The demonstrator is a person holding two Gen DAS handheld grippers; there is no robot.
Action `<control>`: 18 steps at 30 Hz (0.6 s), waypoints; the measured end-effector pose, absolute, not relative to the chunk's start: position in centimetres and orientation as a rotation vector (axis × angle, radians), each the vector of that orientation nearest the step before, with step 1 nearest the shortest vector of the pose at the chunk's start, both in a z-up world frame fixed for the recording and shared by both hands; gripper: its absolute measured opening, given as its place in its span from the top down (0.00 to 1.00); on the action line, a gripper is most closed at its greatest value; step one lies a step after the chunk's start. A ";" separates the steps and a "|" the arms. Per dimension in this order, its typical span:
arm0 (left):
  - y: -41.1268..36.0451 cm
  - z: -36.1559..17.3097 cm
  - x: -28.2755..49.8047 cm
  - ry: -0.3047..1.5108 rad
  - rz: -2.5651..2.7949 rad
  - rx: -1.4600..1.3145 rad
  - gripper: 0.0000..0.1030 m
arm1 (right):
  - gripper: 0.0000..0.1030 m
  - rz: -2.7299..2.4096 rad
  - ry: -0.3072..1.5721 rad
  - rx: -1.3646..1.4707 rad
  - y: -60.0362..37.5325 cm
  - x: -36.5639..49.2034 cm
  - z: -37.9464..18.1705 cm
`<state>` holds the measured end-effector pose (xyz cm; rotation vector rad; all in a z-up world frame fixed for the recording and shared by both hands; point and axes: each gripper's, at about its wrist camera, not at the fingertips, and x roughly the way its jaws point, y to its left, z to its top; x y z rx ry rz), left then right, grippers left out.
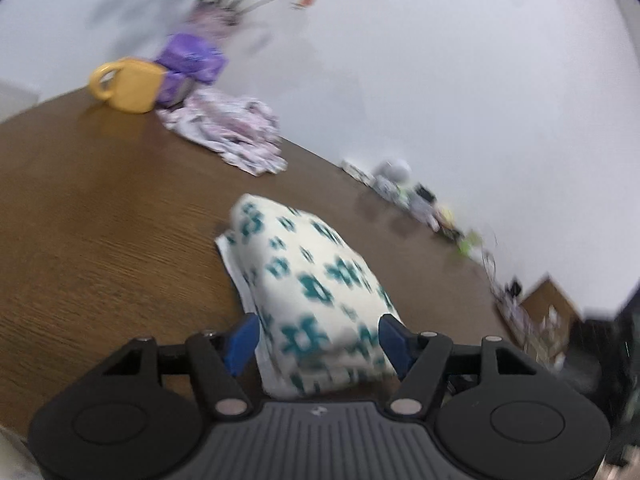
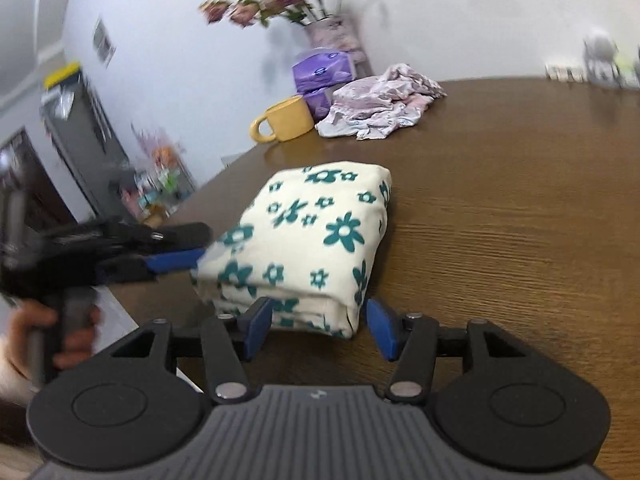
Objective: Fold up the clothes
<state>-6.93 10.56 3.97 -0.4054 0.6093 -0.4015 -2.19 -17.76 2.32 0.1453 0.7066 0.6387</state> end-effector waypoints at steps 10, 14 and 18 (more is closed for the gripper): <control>6.7 2.0 -7.8 0.599 -0.278 -0.140 0.74 | 0.74 0.597 0.692 0.014 -15.5 -1.8 0.9; 5.7 1.4 -8.2 0.587 -0.274 -0.052 0.83 | 0.82 0.601 0.693 0.068 -16.2 -1.4 0.7; 4.7 1.4 -8.1 0.585 -0.280 -0.008 0.83 | 0.85 0.595 0.696 0.099 -16.4 -1.1 0.5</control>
